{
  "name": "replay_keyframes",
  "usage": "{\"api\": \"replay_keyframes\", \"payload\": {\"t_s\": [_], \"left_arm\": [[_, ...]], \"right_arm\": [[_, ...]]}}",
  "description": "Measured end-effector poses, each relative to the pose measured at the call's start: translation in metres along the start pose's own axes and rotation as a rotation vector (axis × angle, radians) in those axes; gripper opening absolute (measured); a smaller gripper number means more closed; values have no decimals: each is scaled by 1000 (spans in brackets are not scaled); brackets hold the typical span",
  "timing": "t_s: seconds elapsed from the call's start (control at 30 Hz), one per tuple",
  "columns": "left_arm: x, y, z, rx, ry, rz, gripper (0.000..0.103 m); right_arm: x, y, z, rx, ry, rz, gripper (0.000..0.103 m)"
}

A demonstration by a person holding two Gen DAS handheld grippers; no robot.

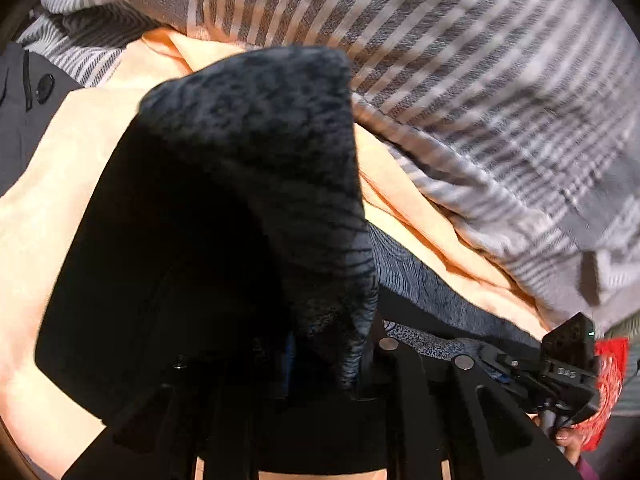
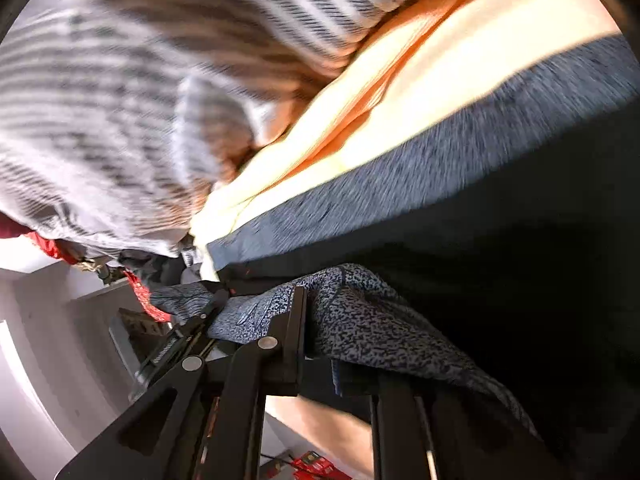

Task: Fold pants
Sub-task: 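Fold the waistband over the trouser legs and open both grippers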

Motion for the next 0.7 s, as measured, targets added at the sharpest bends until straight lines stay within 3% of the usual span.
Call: {"api": "replay_keyframes", "payload": {"t_s": [0.17,0.2,0.23,0.27,0.3,0.33,0.47,0.6,0.7], "left_arm": [[18,-1,24,1,18,-34,29],[21,-3,32,11,37,-55,37],[25,-5,45,46,85,-92,68],[28,-7,57,96,126,-121,84],[30,-9,68,142,150,-142,93],[33,-10,77,175,171,-166,93],[39,-23,67,106,211,-182,93],[66,-37,30,31,293,-275,93],[69,-47,1,-11,357,-304,93]], "right_arm": [[4,10,-4,-46,-2,-4,16],[3,11,-3,-51,-5,2,18],[1,11,-3,-58,-6,11,23],[-2,11,-3,-64,-2,16,29],[-3,11,-2,-70,6,19,32],[-5,10,-2,-74,14,19,39],[-26,-1,4,-48,24,60,58],[-53,-37,31,-8,3,250,66],[-38,-56,34,-52,-21,272,70]]}}
Point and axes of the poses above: each gripper's, at about its wrist camera, not at the fingertips, and z roughly against the way its jaws point, x to its right, y to its top, the point moved 5 cm from there along -z, roughly the way its jaws point, and after that the axes turned 12 degrees about -z, right-handed, at the moved point
